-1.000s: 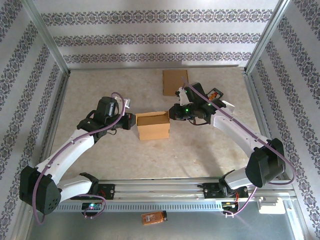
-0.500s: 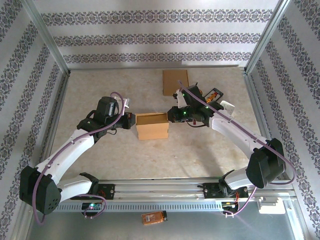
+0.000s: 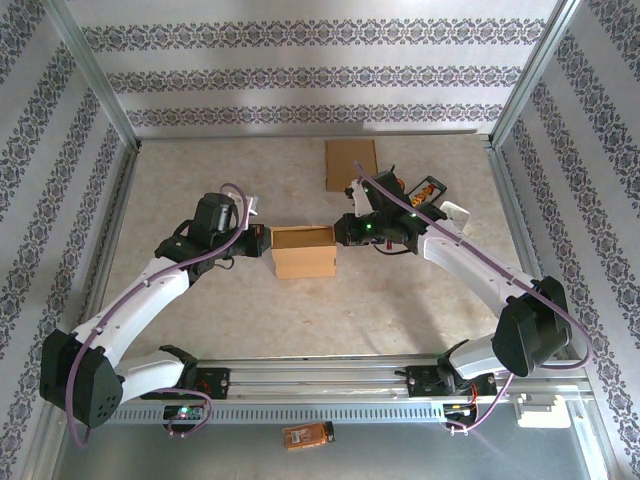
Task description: Fold the paper box
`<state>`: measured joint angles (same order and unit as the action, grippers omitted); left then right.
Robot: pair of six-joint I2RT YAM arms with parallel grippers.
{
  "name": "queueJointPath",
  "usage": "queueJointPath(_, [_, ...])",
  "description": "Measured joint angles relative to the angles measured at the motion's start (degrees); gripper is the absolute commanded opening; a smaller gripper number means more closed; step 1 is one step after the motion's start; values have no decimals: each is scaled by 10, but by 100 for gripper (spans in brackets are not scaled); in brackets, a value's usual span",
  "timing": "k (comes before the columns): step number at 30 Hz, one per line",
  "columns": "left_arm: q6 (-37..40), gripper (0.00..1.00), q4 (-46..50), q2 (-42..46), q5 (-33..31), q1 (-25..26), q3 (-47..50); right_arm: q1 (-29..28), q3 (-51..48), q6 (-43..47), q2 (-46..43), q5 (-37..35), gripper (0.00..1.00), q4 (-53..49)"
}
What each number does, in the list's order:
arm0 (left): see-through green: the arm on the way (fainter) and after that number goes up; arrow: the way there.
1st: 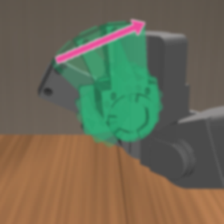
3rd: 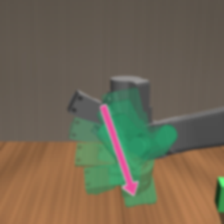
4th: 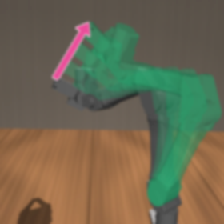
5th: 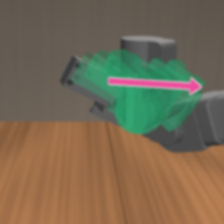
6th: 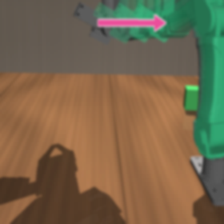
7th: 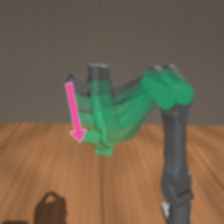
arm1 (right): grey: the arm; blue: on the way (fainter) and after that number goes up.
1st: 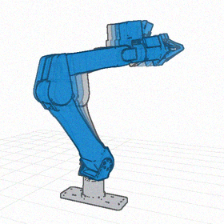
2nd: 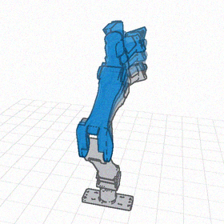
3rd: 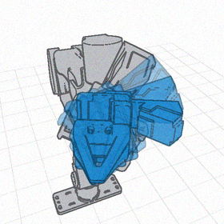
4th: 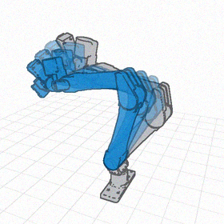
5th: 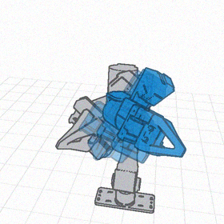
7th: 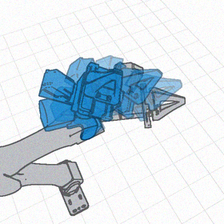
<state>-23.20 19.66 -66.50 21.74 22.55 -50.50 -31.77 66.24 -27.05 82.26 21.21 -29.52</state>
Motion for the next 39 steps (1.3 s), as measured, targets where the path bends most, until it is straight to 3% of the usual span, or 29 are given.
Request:
queueJointPath(15, [20, 0, 0, -3, -40, 0, -1, -6, 0, 2, 0, 1, 10, 0])
queueJointPath(27, [20, 0, -22, 8, -34, 5, 37, -10, -10, 4, 0, -1, 11, 7])
queueJointPath(29, [19, 4, -32, 16, -33, 7, 53, -14, -17, 4, 0, -4, 14, 10])
queueJointPath(32, [14, 22, -51, 26, -26, 7, 71, -15, -24, 4, 5, -8, 19, 10])
queueJointPath(35, [2, 27, -61, 36, -20, 7, 87, -15, -25, 5, 12, -7, 27, 10])
queueJointPath(39, [-1, 32, -60, 56, -21, 7, 91, -15, -25, 4, 10, -8, 31, 6])
